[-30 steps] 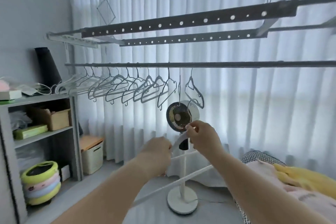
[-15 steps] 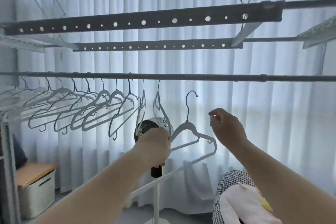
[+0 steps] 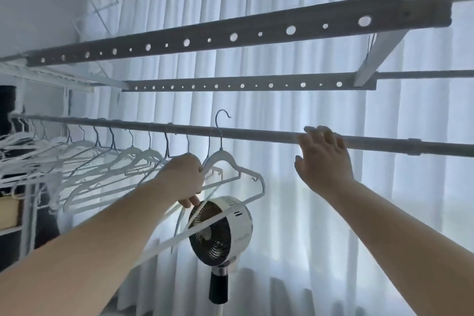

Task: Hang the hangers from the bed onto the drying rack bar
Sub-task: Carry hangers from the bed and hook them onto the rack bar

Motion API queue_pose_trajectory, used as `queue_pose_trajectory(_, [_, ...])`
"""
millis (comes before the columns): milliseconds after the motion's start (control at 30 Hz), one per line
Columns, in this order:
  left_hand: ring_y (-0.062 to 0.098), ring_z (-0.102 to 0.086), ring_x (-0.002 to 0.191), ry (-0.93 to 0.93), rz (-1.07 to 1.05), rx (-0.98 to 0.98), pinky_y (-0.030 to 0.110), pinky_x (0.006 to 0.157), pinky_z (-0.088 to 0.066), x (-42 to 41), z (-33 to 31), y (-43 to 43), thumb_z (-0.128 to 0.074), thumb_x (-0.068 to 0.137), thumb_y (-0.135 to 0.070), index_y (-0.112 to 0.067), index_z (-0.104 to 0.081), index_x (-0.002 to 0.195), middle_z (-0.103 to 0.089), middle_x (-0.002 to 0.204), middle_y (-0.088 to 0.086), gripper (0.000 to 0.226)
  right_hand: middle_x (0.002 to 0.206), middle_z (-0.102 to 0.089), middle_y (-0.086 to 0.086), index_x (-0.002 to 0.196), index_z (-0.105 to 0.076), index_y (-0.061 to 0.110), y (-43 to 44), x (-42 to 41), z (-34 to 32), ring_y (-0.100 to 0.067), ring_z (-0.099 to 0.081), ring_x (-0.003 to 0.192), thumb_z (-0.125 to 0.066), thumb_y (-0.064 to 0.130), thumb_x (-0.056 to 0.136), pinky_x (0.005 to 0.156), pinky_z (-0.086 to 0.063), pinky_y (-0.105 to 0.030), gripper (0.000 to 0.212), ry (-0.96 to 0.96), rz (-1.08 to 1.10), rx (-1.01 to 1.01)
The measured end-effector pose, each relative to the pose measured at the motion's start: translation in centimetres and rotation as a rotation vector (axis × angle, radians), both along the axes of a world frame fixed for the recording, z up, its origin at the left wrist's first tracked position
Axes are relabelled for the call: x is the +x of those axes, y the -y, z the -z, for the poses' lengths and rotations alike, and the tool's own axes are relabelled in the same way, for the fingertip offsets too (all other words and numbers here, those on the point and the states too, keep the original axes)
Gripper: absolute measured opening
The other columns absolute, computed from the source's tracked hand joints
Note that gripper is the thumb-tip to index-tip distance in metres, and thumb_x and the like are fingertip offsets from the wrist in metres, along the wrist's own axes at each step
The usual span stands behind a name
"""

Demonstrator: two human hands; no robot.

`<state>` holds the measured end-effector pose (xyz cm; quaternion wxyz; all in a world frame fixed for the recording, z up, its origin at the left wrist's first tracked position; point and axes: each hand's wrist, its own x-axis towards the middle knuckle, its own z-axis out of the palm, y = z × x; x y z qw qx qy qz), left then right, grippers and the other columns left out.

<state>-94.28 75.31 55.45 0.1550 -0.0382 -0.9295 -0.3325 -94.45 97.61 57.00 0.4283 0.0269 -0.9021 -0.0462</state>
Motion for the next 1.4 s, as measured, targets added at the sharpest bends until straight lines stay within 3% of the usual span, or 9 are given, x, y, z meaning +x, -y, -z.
queue_pose_trajectory(133, [0.02, -0.061, 0.05, 0.008, -0.095, -0.015, 0.026, 0.05, -0.053, -1.8, -1.0, -1.0, -0.037, 0.09, 0.001, 0.003, -0.055, 0.102, -0.068, 0.079, 0.019, 0.021, 0.15, -0.025, -0.003, 0.143, -0.022, 0.017, -0.9, -2.7, -1.4, -0.024, -0.013, 0.142, -0.038, 0.021, 0.094, 0.116, -0.005, -0.04, 0.051, 0.051, 0.001, 0.018])
queue_pose_trajectory(267, [0.015, -0.056, 0.038, 0.01, -0.177, -0.112, 0.026, 0.059, -0.055, -3.0, -1.2, -1.8, -0.033, 0.089, 0.001, 0.004, -0.058, 0.102, -0.059, 0.046, 0.006, 0.028, 0.15, -0.024, -0.004, 0.144, -0.014, 0.016, -1.5, -4.2, -1.0, -0.026, -0.013, 0.141, -0.035, 0.022, 0.094, 0.116, -0.003, -0.043, 0.054, 0.108, 0.028, 0.028])
queue_pose_trajectory(467, [0.013, -0.052, 0.036, 0.009, -0.219, -0.196, 0.026, 0.061, -0.053, -4.4, -1.5, -3.0, -0.035, 0.09, -0.003, 0.003, -0.057, 0.098, -0.061, 0.059, 0.008, 0.024, 0.151, -0.018, -0.004, 0.145, -0.01, 0.017, -1.8, -5.4, -0.6, -0.027, -0.013, 0.141, -0.036, 0.024, 0.094, 0.116, -0.002, -0.044, 0.057, 0.094, 0.012, 0.052])
queue_pose_trajectory(567, [0.019, -0.058, 0.05, 0.056, -0.201, -0.163, 0.031, 0.072, -0.056, -5.4, -0.9, -3.3, -0.033, 0.091, -0.002, 0.004, -0.055, 0.11, -0.063, 0.07, 0.012, 0.03, 0.153, -0.016, -0.003, 0.145, -0.009, 0.018, -1.9, -5.7, -0.6, -0.026, -0.012, 0.141, -0.036, 0.026, 0.095, 0.116, -0.002, -0.044, 0.058, 0.087, 0.003, 0.069])
queue_pose_trajectory(833, [0.023, -0.062, 0.06, 0.088, -0.184, -0.17, 0.033, 0.071, -0.057, -7.2, 1.1, -4.0, -0.029, 0.091, 0.001, 0.004, -0.049, 0.123, -0.069, 0.095, 0.021, 0.037, 0.153, -0.015, -0.004, 0.146, -0.007, 0.018, -1.9, -5.6, -0.5, -0.026, -0.012, 0.141, -0.035, 0.027, 0.095, 0.116, -0.002, -0.043, 0.059, 0.071, 0.005, 0.102])
queue_pose_trajectory(967, [0.021, -0.061, 0.054, 0.05, -0.188, -0.163, 0.03, 0.063, -0.056, -7.7, 1.1, -4.1, -0.03, 0.091, 0.002, 0.0, -0.047, 0.126, -0.067, 0.08, 0.017, 0.039, 0.154, -0.013, -0.004, 0.146, -0.005, 0.018, -2.0, -5.8, -0.5, -0.025, -0.01, 0.142, -0.034, 0.028, 0.095, 0.117, -0.001, -0.044, 0.06, 0.067, 0.003, 0.104])
queue_pose_trajectory(1133, [0.007, -0.047, 0.023, 0.051, -0.213, -0.218, 0.022, 0.05, -0.05, -7.9, 1.0, -4.0, -0.03, 0.09, 0.001, -0.001, -0.047, 0.123, -0.063, 0.063, 0.01, 0.038, 0.154, -0.012, -0.005, 0.146, -0.005, 0.017, -2.0, -6.0, -0.5, -0.026, -0.009, 0.143, -0.034, 0.029, 0.095, 0.116, -0.001, -0.044, 0.06, 0.073, -0.005, 0.099])
queue_pose_trajectory(1300, [0.023, -0.059, 0.067, 0.008, -0.262, -0.275, 0.03, 0.068, -0.052, -7.4, 1.3, -3.6, -0.041, 0.092, -0.013, -0.003, -0.056, 0.116, -0.066, 0.091, 0.015, 0.029, 0.154, -0.014, -0.006, 0.143, -0.017, 0.013, -2.3, -6.2, -0.1, -0.026, -0.008, 0.143, -0.04, 0.026, 0.093, 0.116, 0.002, -0.043, 0.056, 0.011, -0.059, 0.069])
queue_pose_trajectory(1400, [0.027, -0.057, 0.1, -0.061, -0.311, -0.289, 0.032, 0.082, -0.046, -6.6, 1.8, -2.9, -0.045, 0.093, -0.027, -0.007, -0.056, 0.116, -0.061, 0.113, 0.01, 0.033, 0.134, -0.048, -0.019, 0.122, -0.05, 0.003, -1.8, -6.6, 1.3, -0.038, -0.04, 0.129, -0.069, 0.015, 0.073, 0.107, -0.009, -0.041, 0.054, -0.095, -0.194, 0.022])
